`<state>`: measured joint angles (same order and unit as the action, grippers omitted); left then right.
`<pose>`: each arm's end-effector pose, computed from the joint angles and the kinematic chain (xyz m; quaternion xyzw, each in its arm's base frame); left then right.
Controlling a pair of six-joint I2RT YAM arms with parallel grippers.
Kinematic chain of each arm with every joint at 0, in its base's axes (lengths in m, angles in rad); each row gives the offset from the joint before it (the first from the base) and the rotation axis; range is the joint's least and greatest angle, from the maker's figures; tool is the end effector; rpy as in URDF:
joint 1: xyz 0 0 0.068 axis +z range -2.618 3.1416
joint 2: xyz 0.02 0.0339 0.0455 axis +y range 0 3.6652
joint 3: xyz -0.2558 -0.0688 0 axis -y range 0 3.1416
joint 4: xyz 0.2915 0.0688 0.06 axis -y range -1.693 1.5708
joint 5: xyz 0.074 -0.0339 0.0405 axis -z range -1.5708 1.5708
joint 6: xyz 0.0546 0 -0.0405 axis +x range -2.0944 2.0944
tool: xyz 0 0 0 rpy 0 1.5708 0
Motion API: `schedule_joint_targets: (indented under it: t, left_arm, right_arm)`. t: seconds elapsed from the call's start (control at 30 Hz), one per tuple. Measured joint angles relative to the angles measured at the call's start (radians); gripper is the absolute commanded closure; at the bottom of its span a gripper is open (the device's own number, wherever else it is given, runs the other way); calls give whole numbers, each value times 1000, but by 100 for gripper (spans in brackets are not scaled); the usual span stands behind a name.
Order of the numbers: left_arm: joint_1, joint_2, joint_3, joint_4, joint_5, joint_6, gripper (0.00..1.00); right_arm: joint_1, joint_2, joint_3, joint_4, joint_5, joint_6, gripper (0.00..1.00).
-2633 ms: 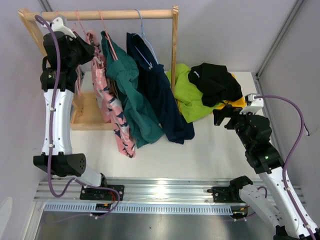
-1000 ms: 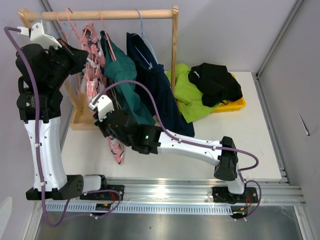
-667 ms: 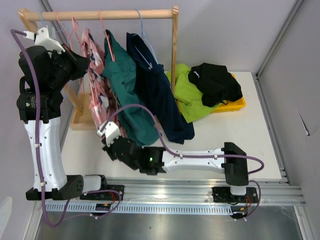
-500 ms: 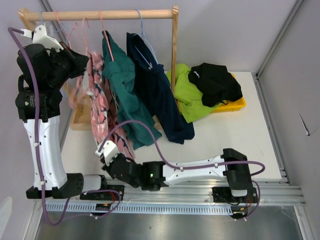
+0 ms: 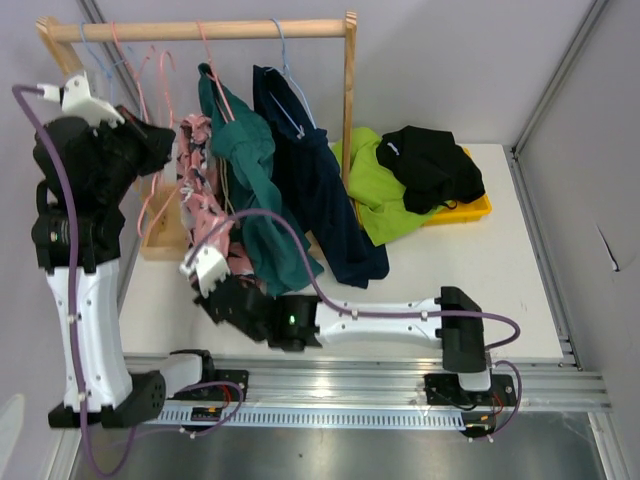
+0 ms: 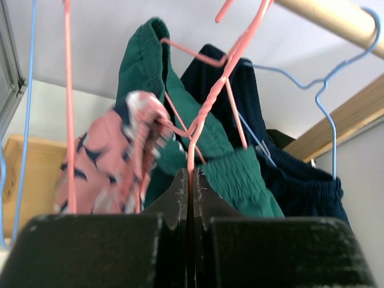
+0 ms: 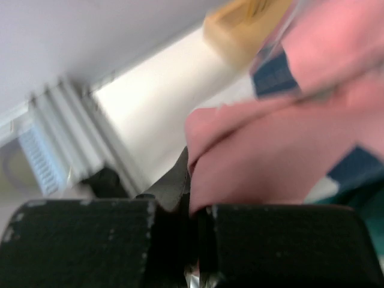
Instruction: Remove the shorts from the hanger
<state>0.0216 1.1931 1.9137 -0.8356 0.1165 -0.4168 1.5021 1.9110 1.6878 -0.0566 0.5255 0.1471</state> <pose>0.2326 -0.0013 0.5740 -0.1243 0.7359 -0.1730 0.6427 0.0630 0.5163 0.3151 -0.3618 0.6990 0.2857 0.5467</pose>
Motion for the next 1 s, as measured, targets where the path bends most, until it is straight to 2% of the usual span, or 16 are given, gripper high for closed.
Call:
schedule_joint_targets:
  t: [0.17, 0.23, 0.3, 0.37, 0.47, 0.57, 0.67, 0.8, 1.0]
  left_arm:
    - [0, -205, -195, -15, -2, -29, 100]
    - [0, -262, -233, -37, -4, -37, 100]
    - [0, -294, -233, -47, -10, -38, 100]
    - [0, -295, -210, -51, -21, -36, 100]
    - [0, -252, -155, -51, -41, -29, 100]
    - [0, -155, -54, -57, -52, -26, 100]
    - [0, -53, 51, -46, -61, -19, 100]
    - [0, 90, 182, -41, -71, -16, 100]
    - [0, 264, 322, -37, -88, 0, 100]
  right_arm:
    - [-178, 122, 339, -88, -72, -70, 100]
    - [-242, 152, 441, -119, -87, -82, 100]
    - [-283, 153, 473, -140, -86, -85, 100]
    - [-290, 114, 407, -126, -81, -84, 100]
    - [-225, -21, 127, -82, -57, -66, 100]
    - [-78, -151, -171, -48, -5, -30, 100]
    - [92, -240, -356, -51, 68, 13, 100]
    - [236, -367, -465, -106, 167, 64, 100]
    - [356, -567, -474, -195, 383, 98, 100]
